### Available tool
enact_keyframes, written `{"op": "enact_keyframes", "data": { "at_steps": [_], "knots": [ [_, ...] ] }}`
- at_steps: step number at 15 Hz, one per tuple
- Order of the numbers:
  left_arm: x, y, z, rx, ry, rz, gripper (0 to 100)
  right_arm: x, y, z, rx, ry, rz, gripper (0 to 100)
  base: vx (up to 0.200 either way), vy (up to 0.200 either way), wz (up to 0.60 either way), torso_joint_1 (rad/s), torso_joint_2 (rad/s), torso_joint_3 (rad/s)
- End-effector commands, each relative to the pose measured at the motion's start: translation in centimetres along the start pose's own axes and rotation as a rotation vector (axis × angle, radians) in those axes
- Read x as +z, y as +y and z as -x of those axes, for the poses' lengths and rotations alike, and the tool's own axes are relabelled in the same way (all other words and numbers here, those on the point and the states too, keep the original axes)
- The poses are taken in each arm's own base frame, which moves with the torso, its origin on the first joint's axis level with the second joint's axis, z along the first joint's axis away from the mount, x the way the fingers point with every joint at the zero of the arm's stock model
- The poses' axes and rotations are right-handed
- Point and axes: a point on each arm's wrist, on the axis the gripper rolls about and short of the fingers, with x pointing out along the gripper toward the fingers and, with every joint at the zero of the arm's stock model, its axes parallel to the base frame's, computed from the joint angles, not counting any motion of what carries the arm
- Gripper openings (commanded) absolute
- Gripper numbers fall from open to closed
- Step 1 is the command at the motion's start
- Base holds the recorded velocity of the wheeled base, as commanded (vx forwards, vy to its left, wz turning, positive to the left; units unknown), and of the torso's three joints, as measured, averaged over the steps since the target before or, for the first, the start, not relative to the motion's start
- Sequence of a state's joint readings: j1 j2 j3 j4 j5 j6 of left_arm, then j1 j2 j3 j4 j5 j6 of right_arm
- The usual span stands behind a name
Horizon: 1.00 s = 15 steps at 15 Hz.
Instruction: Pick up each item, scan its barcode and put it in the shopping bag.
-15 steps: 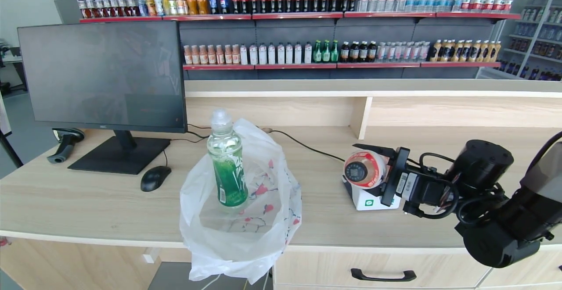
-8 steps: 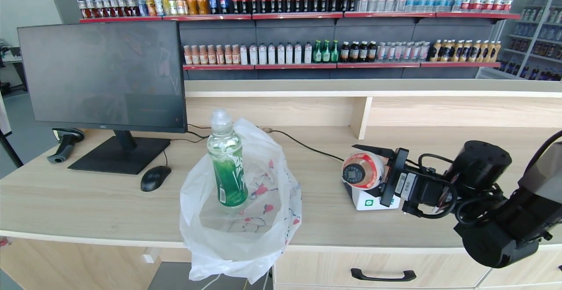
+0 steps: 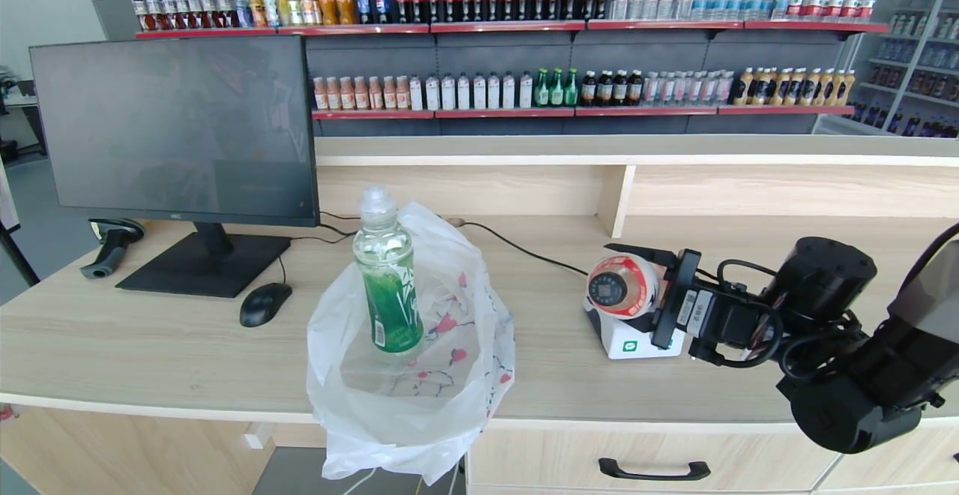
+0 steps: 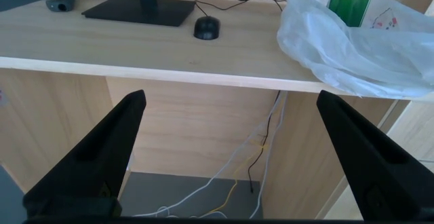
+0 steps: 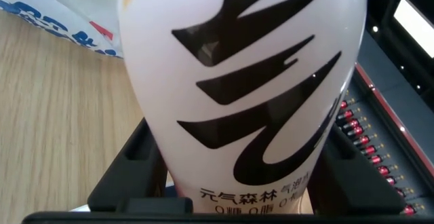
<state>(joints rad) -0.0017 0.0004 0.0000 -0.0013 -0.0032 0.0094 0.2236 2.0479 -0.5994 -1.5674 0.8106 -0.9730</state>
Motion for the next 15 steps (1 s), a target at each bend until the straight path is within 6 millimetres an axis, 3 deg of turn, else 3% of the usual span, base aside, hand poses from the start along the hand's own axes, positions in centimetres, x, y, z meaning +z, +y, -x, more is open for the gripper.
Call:
{"op": "enact_keyframes", "data": {
  "at_steps": [1,15],
  "knots": [
    [0.0,0.0,0.0,0.0,-0.001,0.0,100,0.21,-0.22,0.03,-0.006,-0.005,0.009,0,0.0,0.0,0.0,0.0,0.0,0.0],
    [0.0,0.0,0.0,0.0,-0.001,0.0,100,1.21,-0.74,0.5,-0.023,-0.003,-0.01,0,0.0,0.0,0.0,0.0,0.0,0.0]
  ]
}}
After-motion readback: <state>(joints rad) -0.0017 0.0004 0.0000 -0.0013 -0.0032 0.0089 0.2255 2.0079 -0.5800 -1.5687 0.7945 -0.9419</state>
